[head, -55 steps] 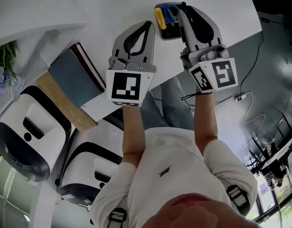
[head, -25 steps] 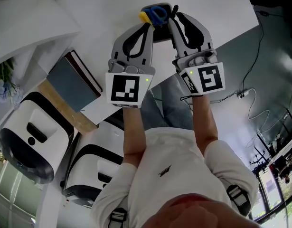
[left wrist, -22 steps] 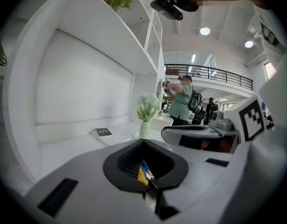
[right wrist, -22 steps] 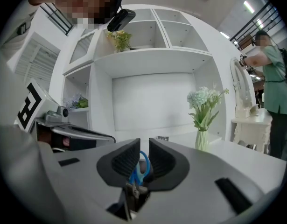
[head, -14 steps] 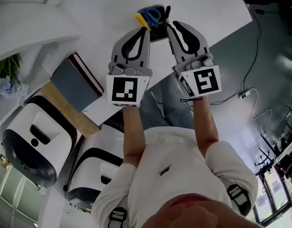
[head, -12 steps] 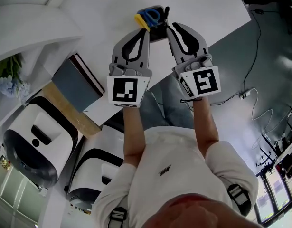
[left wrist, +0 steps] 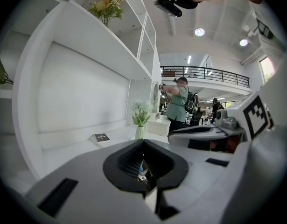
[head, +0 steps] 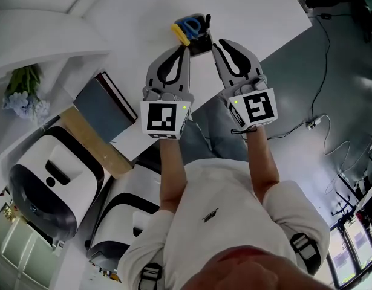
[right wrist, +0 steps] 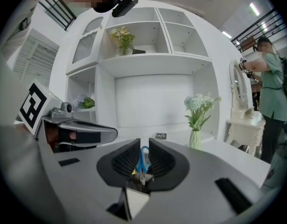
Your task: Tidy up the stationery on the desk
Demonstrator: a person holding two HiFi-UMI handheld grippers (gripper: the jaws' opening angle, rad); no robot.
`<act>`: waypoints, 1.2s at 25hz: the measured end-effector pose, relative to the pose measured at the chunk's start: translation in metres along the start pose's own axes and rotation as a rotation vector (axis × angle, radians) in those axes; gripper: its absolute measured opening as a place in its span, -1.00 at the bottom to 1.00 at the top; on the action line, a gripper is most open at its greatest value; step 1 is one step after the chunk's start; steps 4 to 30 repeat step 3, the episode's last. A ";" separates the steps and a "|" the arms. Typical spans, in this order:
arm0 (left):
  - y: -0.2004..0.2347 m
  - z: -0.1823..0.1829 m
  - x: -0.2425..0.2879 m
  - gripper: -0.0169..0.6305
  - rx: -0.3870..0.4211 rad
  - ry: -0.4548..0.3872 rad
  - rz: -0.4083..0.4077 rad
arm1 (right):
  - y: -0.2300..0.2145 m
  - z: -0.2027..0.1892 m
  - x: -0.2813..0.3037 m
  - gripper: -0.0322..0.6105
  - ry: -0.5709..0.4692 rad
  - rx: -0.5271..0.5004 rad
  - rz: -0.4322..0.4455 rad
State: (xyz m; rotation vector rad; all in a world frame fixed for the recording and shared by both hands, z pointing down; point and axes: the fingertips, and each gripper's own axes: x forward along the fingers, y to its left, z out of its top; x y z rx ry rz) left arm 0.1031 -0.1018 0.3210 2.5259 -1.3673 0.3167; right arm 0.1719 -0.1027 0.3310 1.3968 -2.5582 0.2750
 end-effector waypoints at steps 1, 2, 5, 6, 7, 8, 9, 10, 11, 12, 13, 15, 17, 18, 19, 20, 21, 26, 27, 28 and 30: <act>-0.001 0.001 -0.002 -0.95 0.002 0.000 0.000 | 0.001 0.001 -0.002 -0.78 0.001 -0.001 0.000; -0.002 0.003 -0.004 -0.95 0.003 0.000 -0.001 | 0.002 0.003 -0.004 -0.78 0.001 -0.002 0.000; -0.003 0.004 -0.005 -0.95 0.004 0.000 -0.001 | 0.003 0.004 -0.006 -0.77 0.002 -0.003 -0.001; -0.003 0.004 -0.005 -0.95 0.004 0.000 -0.001 | 0.003 0.004 -0.006 -0.77 0.002 -0.003 -0.001; -0.003 0.004 -0.005 -0.95 0.004 0.000 -0.001 | 0.003 0.004 -0.006 -0.77 0.002 -0.003 -0.001; -0.003 0.004 -0.005 -0.95 0.004 0.000 -0.001 | 0.003 0.004 -0.006 -0.77 0.002 -0.003 -0.001; -0.003 0.004 -0.005 -0.95 0.004 0.000 -0.001 | 0.003 0.004 -0.006 -0.77 0.002 -0.003 -0.001; -0.003 0.004 -0.005 -0.95 0.004 0.000 -0.001 | 0.003 0.004 -0.006 -0.77 0.002 -0.003 -0.001; -0.003 0.004 -0.005 -0.95 0.004 0.000 -0.001 | 0.003 0.004 -0.006 -0.77 0.002 -0.003 -0.001; -0.003 0.004 -0.005 -0.95 0.004 0.000 -0.001 | 0.003 0.004 -0.006 -0.77 0.002 -0.003 -0.001; -0.003 0.004 -0.005 -0.95 0.004 0.000 -0.001 | 0.003 0.004 -0.006 -0.77 0.002 -0.003 -0.001; -0.003 0.004 -0.005 -0.95 0.004 0.000 -0.001 | 0.003 0.004 -0.006 -0.77 0.002 -0.003 -0.001; -0.003 0.004 -0.005 -0.95 0.004 0.000 -0.001 | 0.003 0.004 -0.006 -0.77 0.002 -0.003 -0.001; -0.003 0.004 -0.005 -0.95 0.004 0.000 -0.001 | 0.003 0.004 -0.006 -0.77 0.002 -0.003 -0.001; -0.003 0.004 -0.005 -0.95 0.004 0.000 -0.001 | 0.003 0.004 -0.006 -0.77 0.002 -0.003 -0.001; -0.003 0.004 -0.005 -0.95 0.004 0.000 -0.001 | 0.003 0.004 -0.006 -0.77 0.002 -0.003 -0.001; -0.003 0.004 -0.005 -0.95 0.004 0.000 -0.001 | 0.003 0.004 -0.006 -0.77 0.002 -0.003 -0.001; -0.003 0.004 -0.005 -0.95 0.004 0.000 -0.001 | 0.003 0.004 -0.006 -0.77 0.002 -0.003 -0.001; -0.003 0.004 -0.005 -0.95 0.004 0.000 -0.001 | 0.003 0.004 -0.006 -0.77 0.002 -0.003 -0.001; -0.003 0.004 -0.005 -0.95 0.004 0.000 -0.001 | 0.003 0.004 -0.006 -0.77 0.002 -0.003 -0.001; -0.003 0.004 -0.005 -0.95 0.004 0.000 -0.001 | 0.003 0.004 -0.006 -0.77 0.002 -0.003 -0.001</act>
